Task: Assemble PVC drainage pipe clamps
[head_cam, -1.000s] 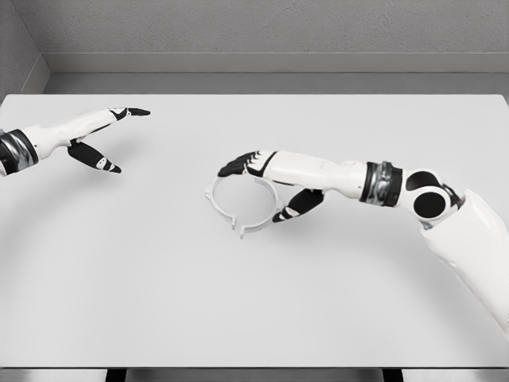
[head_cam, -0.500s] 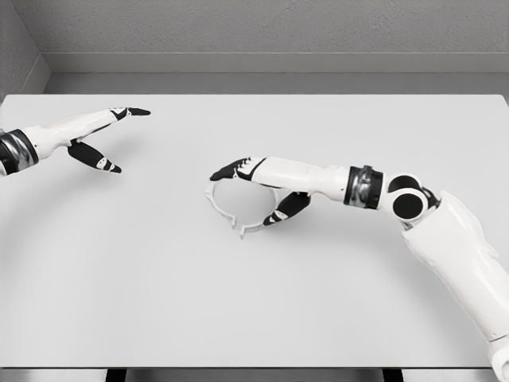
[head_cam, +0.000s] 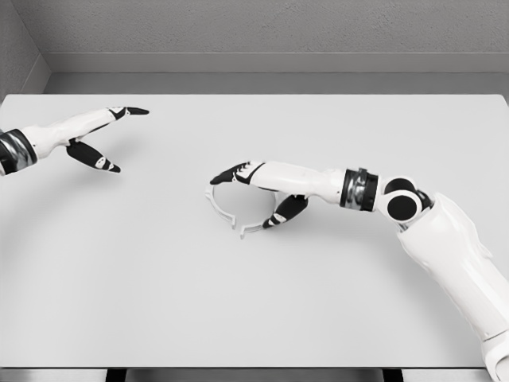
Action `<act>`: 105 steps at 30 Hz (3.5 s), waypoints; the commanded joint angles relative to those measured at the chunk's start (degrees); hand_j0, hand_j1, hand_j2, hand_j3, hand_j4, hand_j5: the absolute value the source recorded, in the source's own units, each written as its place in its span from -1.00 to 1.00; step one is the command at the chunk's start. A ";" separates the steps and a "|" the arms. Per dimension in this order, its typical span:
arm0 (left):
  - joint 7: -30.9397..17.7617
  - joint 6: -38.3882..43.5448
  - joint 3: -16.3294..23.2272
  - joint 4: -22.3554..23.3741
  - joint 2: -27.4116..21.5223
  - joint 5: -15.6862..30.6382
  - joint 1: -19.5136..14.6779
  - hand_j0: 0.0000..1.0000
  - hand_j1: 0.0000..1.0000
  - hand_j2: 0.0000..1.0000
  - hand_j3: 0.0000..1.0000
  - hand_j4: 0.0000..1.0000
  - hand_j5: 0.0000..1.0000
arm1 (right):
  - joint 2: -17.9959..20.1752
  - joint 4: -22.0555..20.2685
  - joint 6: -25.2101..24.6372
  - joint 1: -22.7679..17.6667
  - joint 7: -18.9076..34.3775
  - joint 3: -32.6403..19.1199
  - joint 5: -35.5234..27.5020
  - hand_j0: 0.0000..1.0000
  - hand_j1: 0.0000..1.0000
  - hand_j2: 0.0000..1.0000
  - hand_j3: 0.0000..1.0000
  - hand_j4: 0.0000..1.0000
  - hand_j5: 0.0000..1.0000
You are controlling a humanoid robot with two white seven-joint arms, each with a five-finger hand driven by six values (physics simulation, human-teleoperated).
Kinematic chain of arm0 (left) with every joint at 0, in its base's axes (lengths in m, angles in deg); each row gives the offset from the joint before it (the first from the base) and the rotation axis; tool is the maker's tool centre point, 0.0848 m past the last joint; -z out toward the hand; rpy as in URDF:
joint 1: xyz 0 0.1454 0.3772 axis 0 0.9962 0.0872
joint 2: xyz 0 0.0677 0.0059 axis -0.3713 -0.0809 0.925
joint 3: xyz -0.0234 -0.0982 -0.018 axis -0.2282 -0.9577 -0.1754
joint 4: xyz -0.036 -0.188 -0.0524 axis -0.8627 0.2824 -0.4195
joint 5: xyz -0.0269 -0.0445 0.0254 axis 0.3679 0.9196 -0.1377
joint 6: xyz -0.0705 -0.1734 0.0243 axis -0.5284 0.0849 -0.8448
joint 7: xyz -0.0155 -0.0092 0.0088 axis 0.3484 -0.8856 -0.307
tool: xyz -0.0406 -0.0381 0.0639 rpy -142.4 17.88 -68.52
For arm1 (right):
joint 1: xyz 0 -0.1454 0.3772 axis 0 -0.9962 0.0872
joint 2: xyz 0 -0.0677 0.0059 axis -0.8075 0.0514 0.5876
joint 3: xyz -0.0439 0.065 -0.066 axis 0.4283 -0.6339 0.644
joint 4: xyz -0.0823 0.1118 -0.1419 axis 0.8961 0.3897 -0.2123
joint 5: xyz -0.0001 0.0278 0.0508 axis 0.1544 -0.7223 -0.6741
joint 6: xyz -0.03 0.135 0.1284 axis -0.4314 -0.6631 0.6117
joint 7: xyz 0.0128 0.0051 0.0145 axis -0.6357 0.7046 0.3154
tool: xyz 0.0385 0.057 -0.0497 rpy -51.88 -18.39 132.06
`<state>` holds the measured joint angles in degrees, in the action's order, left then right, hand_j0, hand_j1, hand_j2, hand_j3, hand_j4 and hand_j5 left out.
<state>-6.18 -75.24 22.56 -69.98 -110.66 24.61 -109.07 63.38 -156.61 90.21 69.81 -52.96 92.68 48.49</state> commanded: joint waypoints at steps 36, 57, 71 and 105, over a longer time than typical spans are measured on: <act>0.04 0.15 -1.65 0.37 -0.89 1.39 0.44 1.00 1.00 1.00 1.00 1.00 1.00 | -2.62 5.58 -0.16 1.58 -0.03 0.69 2.14 1.00 1.00 1.00 1.00 1.00 1.00; 0.04 0.15 -1.65 0.37 -0.89 1.39 0.44 1.00 1.00 1.00 1.00 1.00 1.00 | -3.68 7.34 -0.16 3.08 -0.03 1.22 2.32 1.00 1.00 1.00 1.00 1.00 1.00; 0.04 0.15 -1.74 0.37 -0.98 1.39 0.44 1.00 1.00 1.00 1.00 1.00 1.00 | -4.03 8.31 -0.16 3.78 -0.03 1.04 3.37 1.00 1.00 1.00 1.00 1.00 1.00; 0.04 0.15 -1.83 0.46 -1.07 1.39 0.44 1.00 1.00 1.00 1.00 1.00 1.00 | 3.88 11.21 -0.16 -3.25 -0.03 -20.49 -5.68 1.00 1.00 1.00 1.00 1.00 1.00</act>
<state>-6.19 -75.23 20.80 -69.55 -111.75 25.55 -108.63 67.11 -145.85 90.18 66.82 -52.97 72.66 44.08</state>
